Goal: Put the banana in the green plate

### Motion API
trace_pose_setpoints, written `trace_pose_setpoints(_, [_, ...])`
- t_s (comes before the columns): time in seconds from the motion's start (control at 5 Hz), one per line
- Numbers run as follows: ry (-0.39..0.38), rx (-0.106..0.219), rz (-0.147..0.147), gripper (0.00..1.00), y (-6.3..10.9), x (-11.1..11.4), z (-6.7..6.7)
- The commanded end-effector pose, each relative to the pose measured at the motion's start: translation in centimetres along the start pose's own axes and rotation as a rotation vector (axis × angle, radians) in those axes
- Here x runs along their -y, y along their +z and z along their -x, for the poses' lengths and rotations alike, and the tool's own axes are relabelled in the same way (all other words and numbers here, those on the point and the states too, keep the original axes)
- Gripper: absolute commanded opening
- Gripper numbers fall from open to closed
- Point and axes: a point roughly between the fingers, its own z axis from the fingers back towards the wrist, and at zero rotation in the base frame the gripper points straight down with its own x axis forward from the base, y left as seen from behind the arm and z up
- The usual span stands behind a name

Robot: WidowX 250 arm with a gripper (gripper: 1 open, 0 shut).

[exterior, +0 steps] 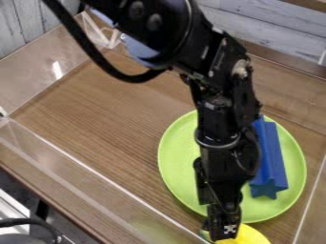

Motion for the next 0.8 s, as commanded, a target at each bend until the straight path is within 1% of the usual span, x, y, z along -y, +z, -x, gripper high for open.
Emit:
trace_pose_setpoints(0.0, [-0.026,0.003,-0.007,1.0,-0.8,0.2,-0.2])
trace_pose_setpoints(0.4, [-0.047,0.009,0.0,1.0,-2.1,0.4,-0.2])
trace_pose_setpoints(0.6, [-0.049,0.013,-0.002,0.0,-2.1,0.4,-0.2])
